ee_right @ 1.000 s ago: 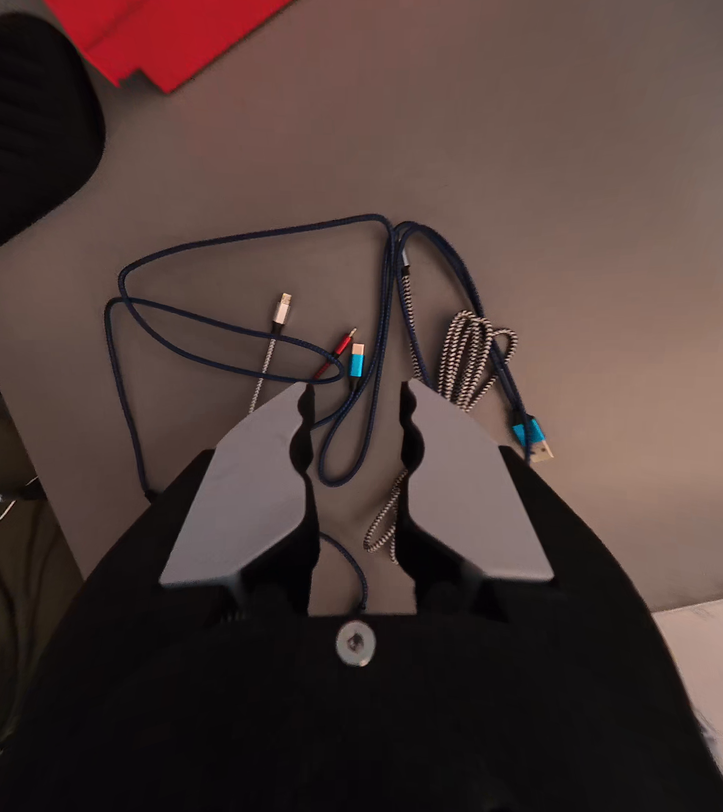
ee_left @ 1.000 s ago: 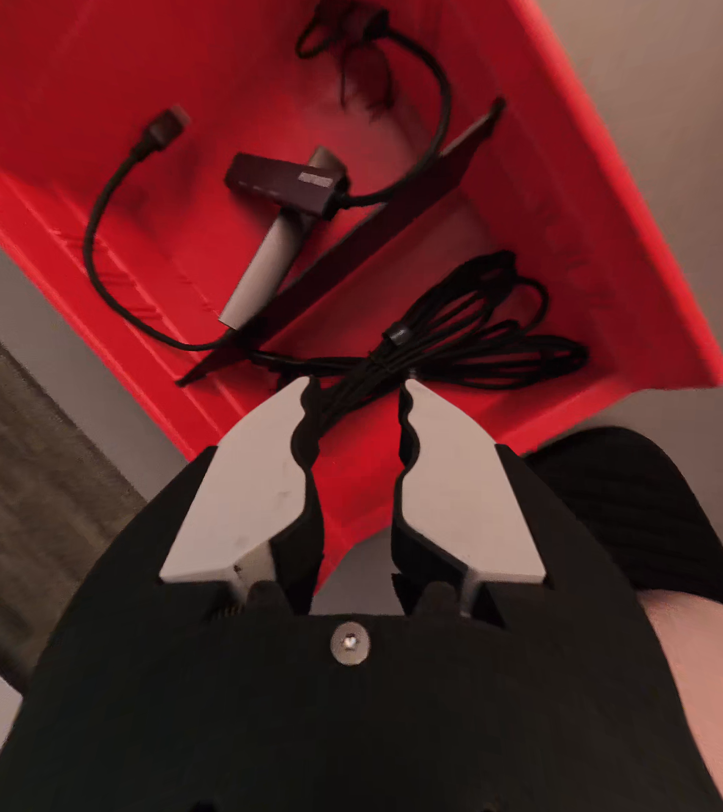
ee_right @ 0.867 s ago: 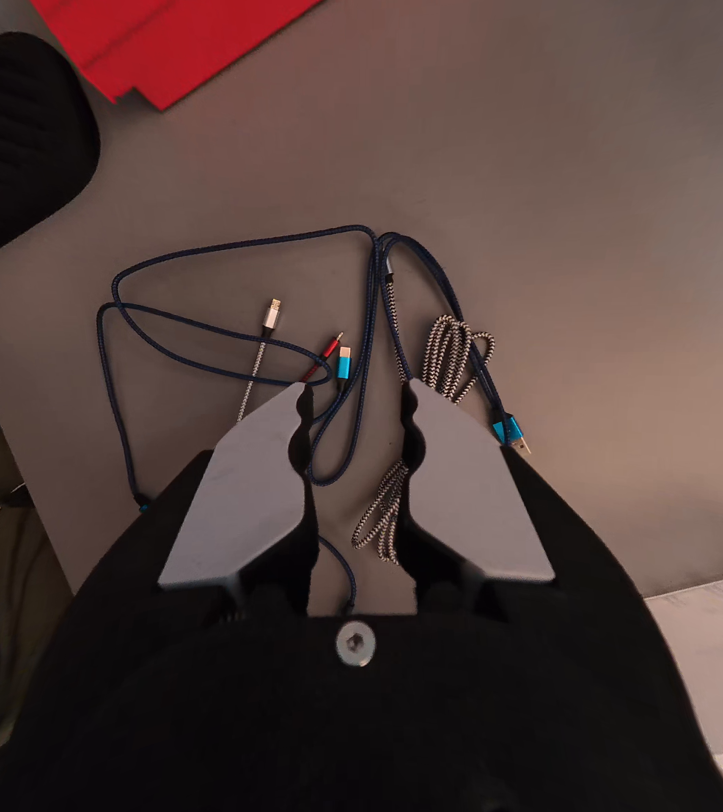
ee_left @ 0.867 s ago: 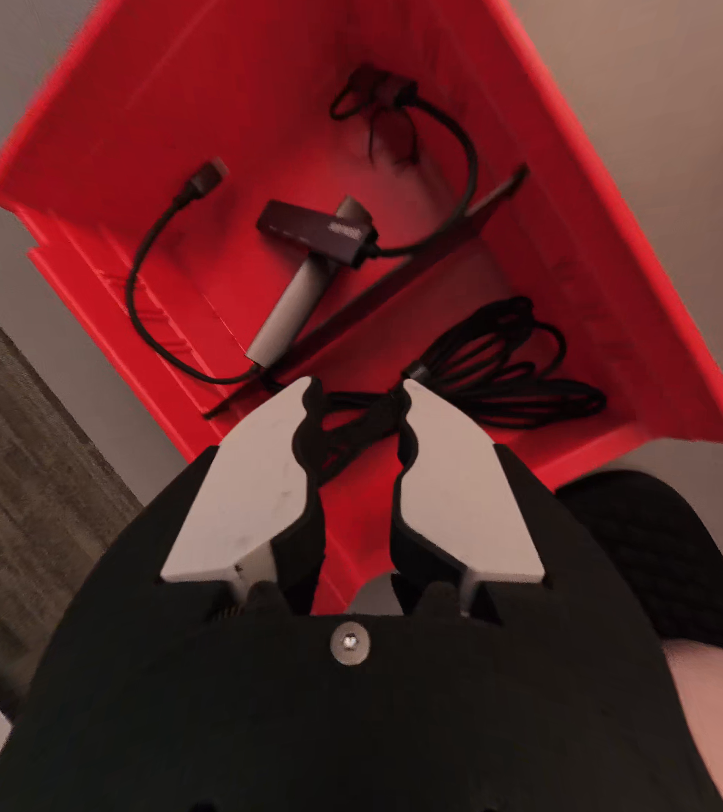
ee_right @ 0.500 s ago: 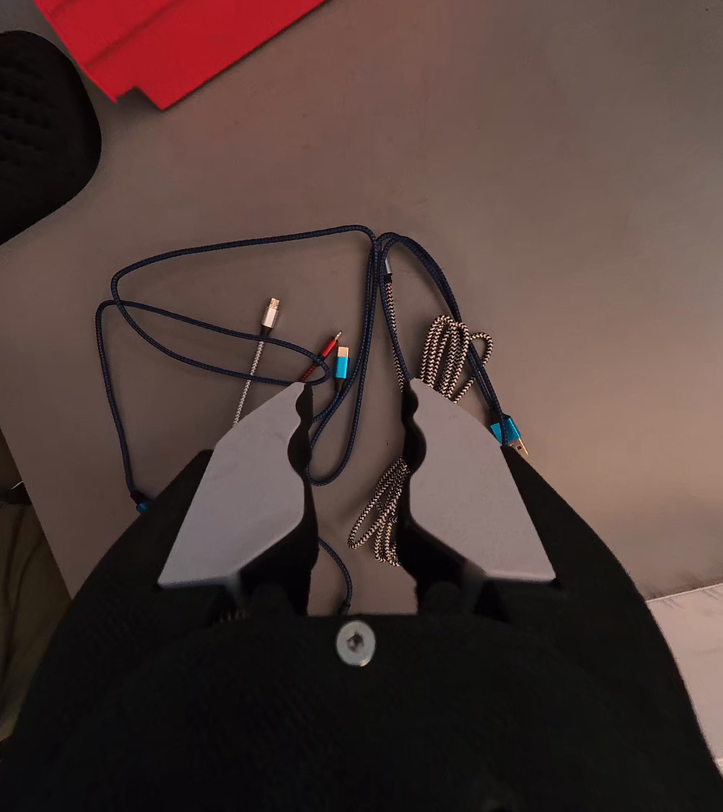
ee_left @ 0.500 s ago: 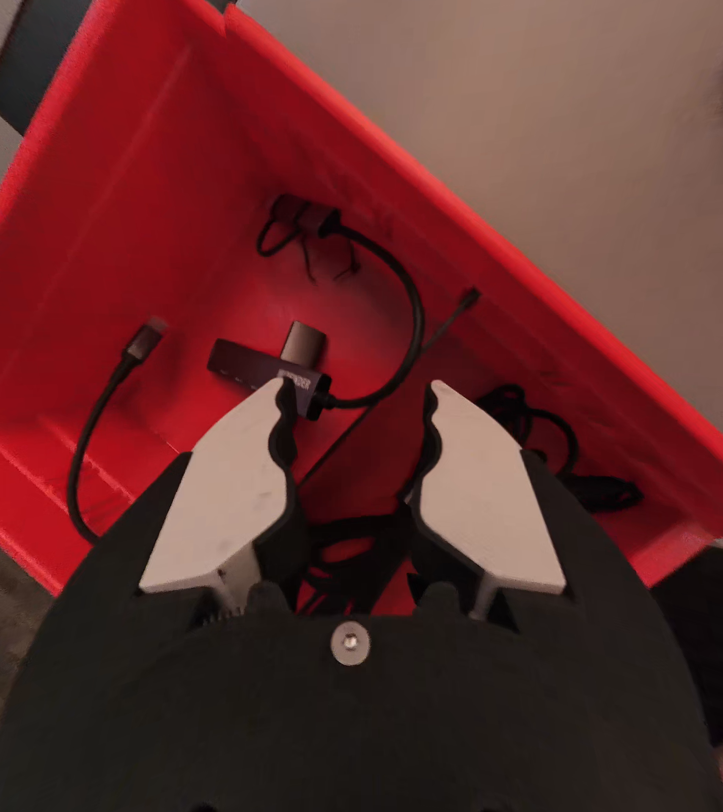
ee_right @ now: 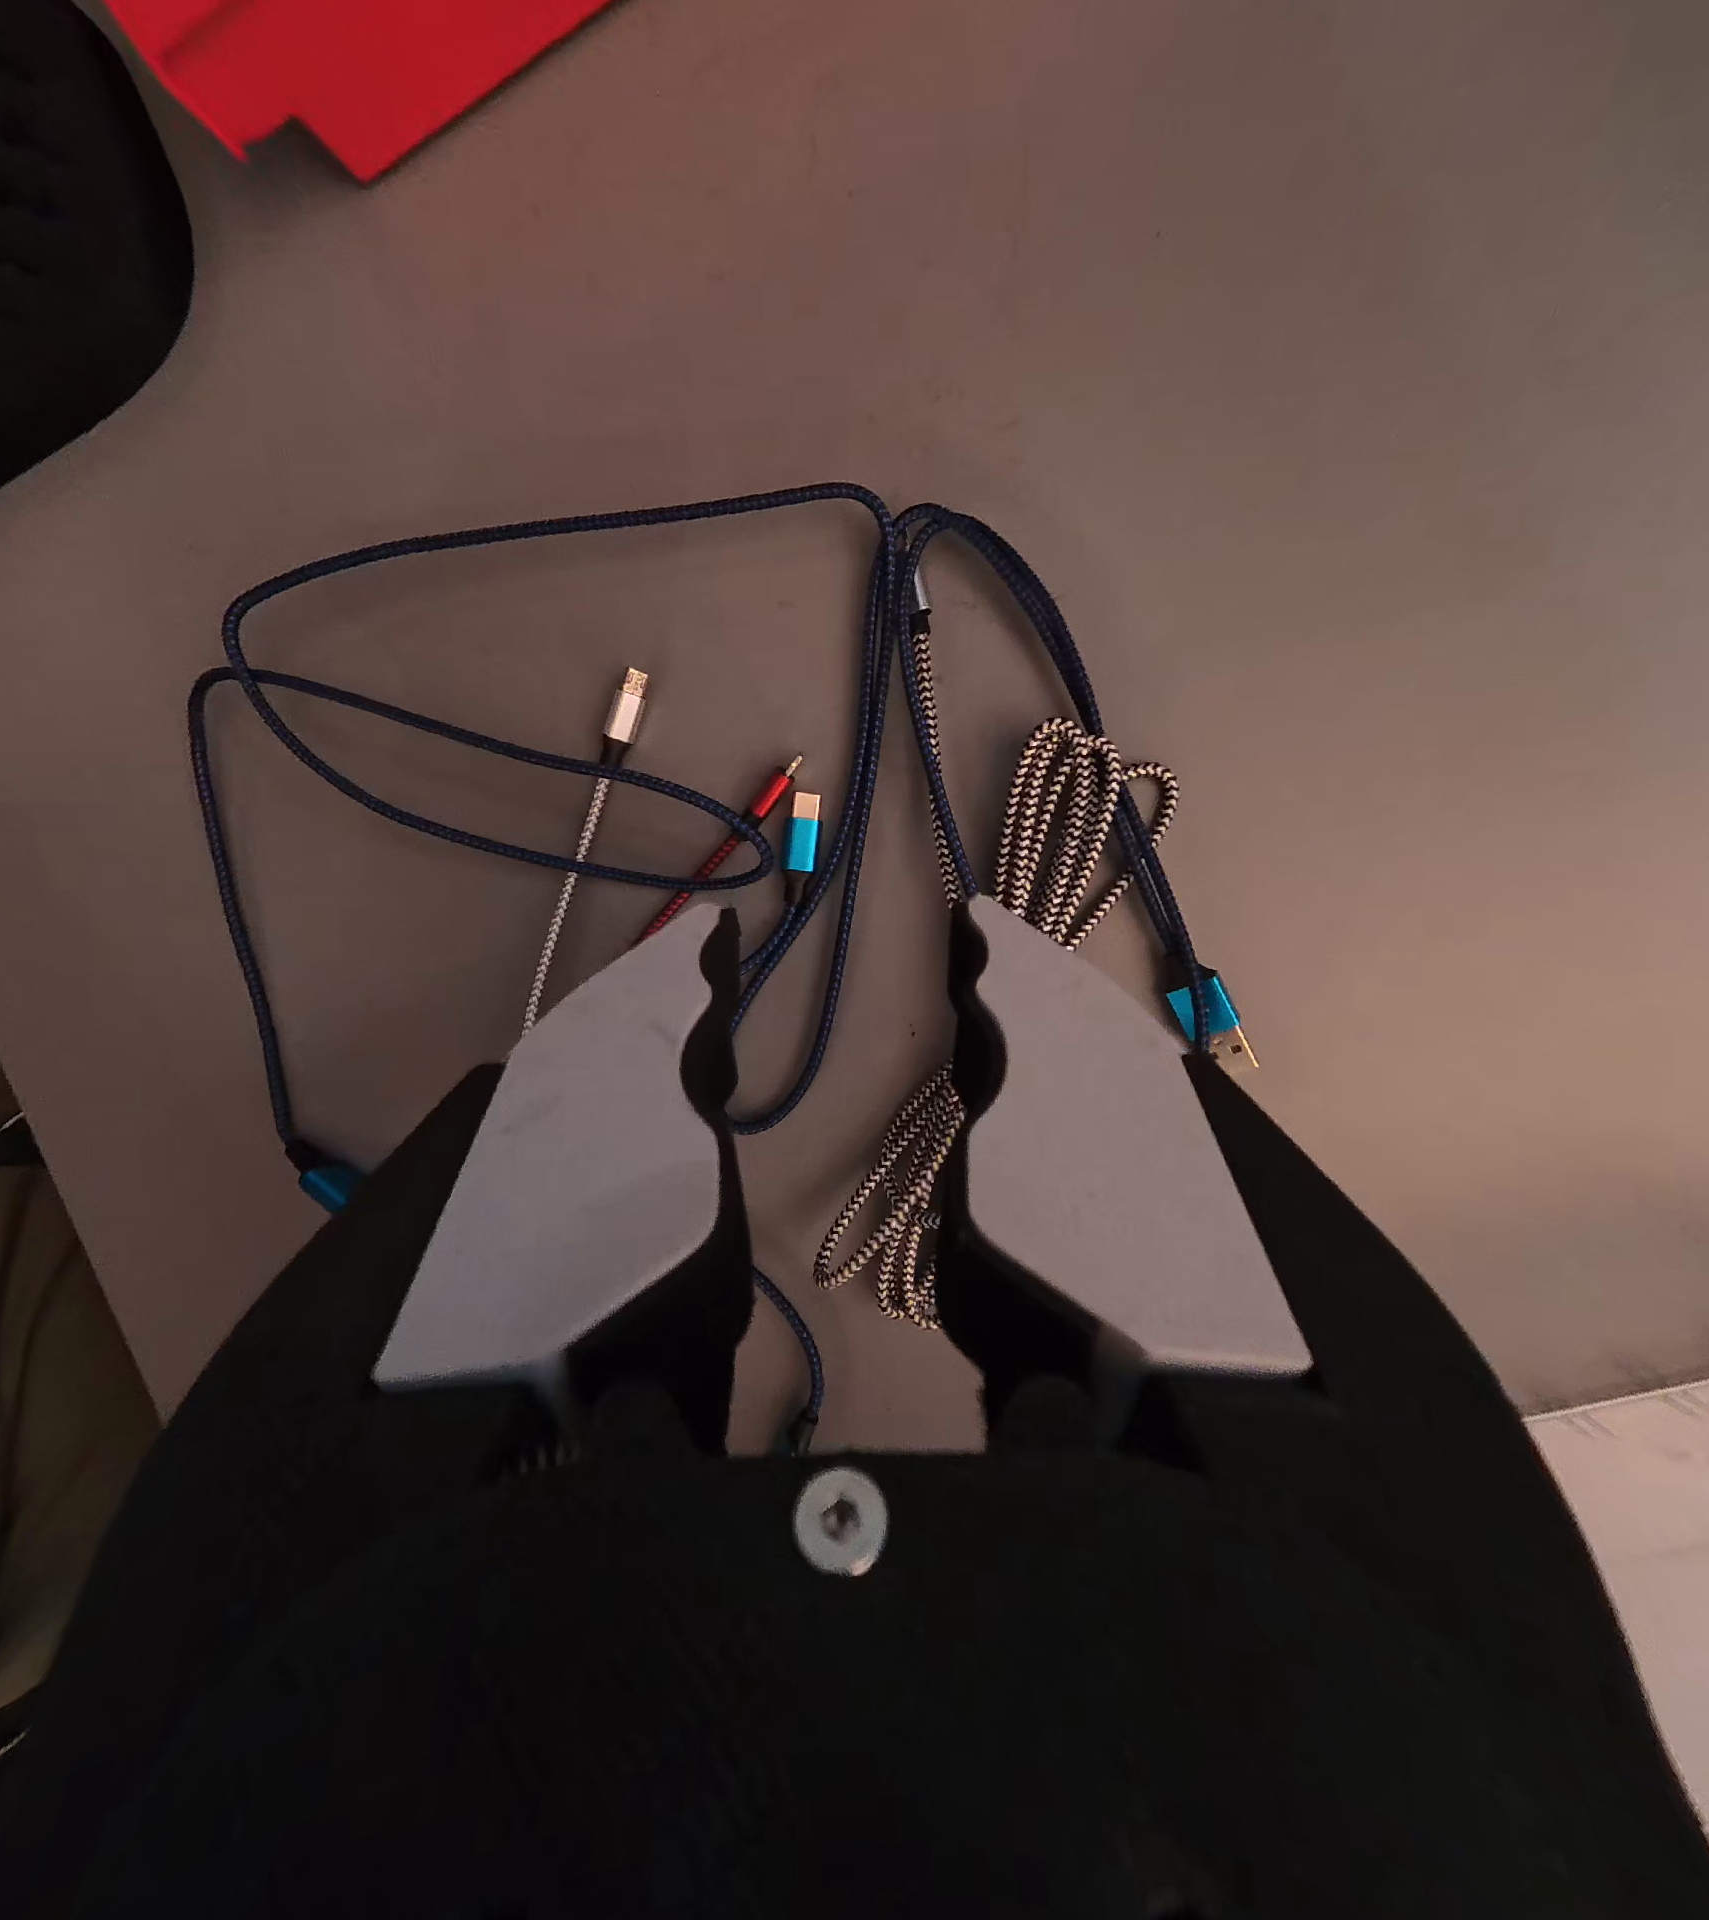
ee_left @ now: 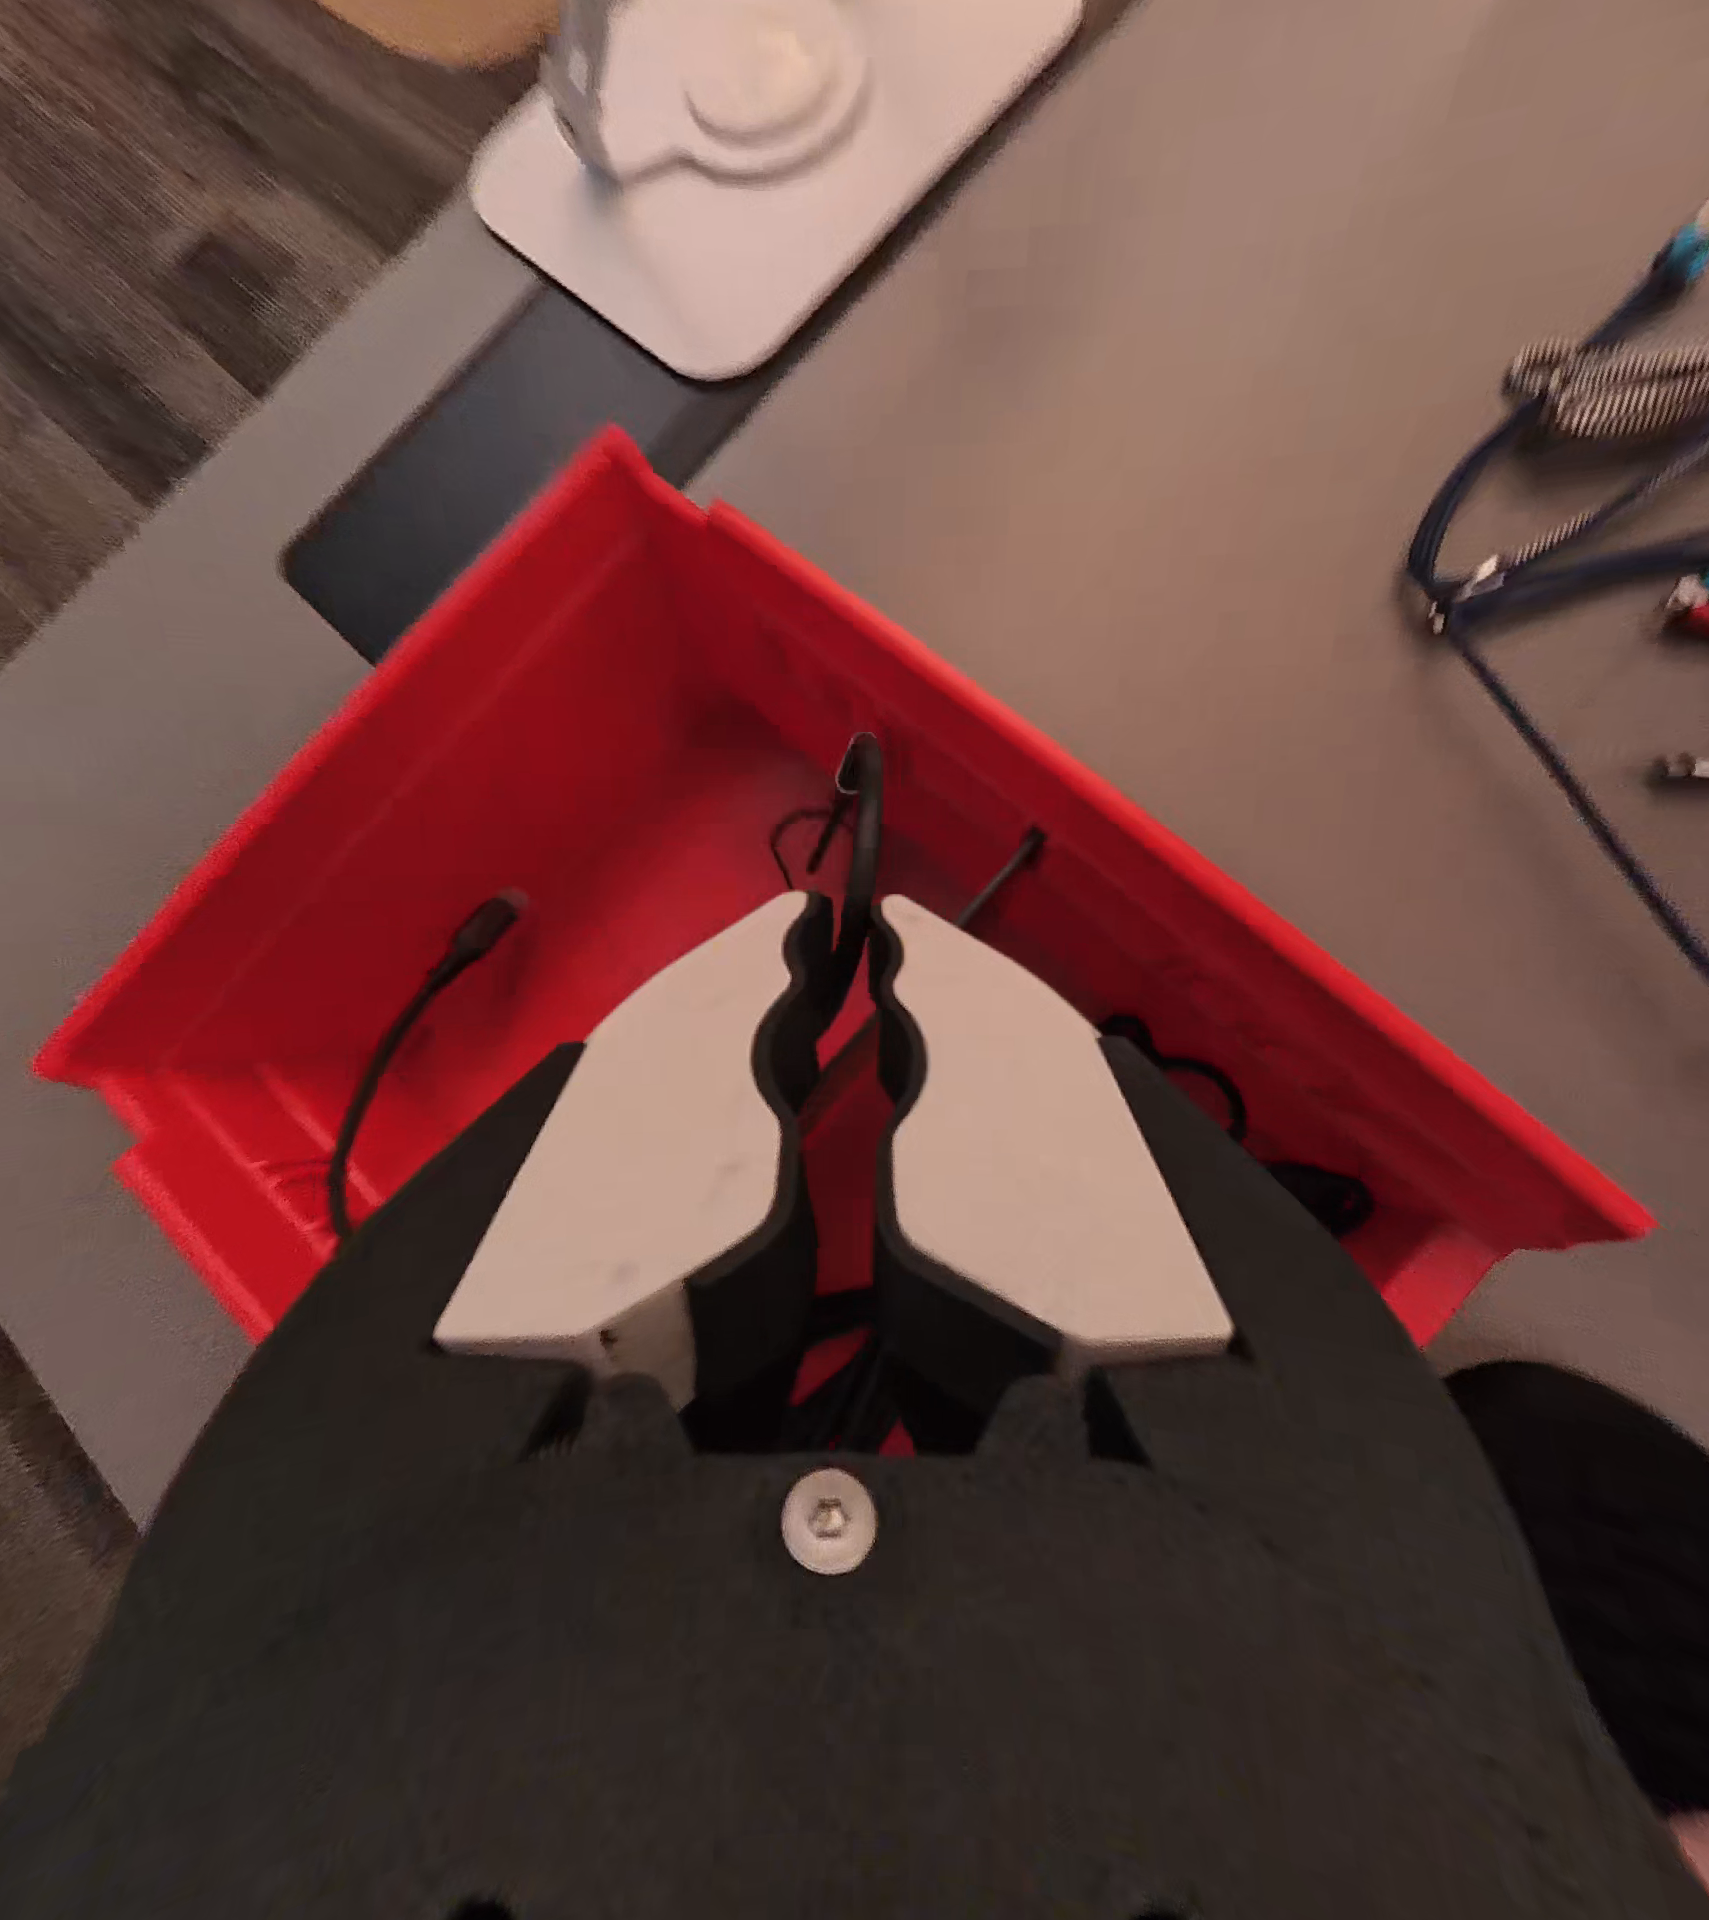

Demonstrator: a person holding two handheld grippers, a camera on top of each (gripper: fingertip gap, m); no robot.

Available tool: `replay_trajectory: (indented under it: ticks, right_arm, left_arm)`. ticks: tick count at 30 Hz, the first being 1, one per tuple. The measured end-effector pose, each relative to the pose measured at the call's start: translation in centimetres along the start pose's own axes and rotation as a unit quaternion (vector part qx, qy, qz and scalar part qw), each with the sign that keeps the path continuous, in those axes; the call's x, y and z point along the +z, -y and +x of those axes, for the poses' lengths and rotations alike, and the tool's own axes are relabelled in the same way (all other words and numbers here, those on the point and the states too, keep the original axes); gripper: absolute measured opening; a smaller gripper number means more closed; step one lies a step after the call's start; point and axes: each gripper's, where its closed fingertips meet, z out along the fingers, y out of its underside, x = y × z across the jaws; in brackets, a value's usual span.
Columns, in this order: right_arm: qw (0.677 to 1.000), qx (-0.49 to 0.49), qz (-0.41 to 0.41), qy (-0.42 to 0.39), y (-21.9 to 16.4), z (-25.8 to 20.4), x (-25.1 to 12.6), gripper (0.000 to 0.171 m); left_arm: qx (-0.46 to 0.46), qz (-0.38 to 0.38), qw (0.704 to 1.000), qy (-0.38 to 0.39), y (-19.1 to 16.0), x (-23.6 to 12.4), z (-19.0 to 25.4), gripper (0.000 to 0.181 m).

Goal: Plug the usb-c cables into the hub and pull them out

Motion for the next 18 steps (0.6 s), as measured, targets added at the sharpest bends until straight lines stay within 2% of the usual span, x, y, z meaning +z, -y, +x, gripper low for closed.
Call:
replay_trajectory:
  ticks: [5, 9, 11, 14, 16, 18]
  right_arm:
    - [1.0, 0.0, 0.004, -0.008, 0.1, 0.4, 0.1, 0.039]
    - [0.998, -0.031, 0.046, -0.035, 1.7, 0.4, -0.4, 0.038]
    - [0.99, -0.077, 0.105, -0.063, 3.9, 0.0, -1.2, 0.038]
    - [0.954, -0.172, 0.23, -0.089, 7.9, -3.0, -3.1, 0.045]
    - [0.921, -0.225, 0.303, -0.092, 9.8, -5.8, -4.1, 0.048]
    - [0.898, -0.235, 0.36, -0.097, 10.9, -7.6, -4.8, 0.054]
  left_arm:
    - [-0.043, 0.088, 0.995, 0.02, 3.7, -4.2, 0.0, 0.004]
    - [-0.088, 0.194, 0.977, 0.006, 8.6, -8.3, 2.2, 0.003]
    - [-0.095, 0.247, 0.964, -0.021, 11.0, -10.2, 4.4, 0.003]
    - [-0.101, 0.319, 0.936, -0.106, 14.4, -12.4, 8.9, 0.003]
    - [-0.105, 0.337, 0.92, -0.168, 15.9, -12.6, 11.9, 0.003]
    - [-0.105, 0.338, 0.913, -0.203, 16.8, -11.9, 14.1, 0.003]
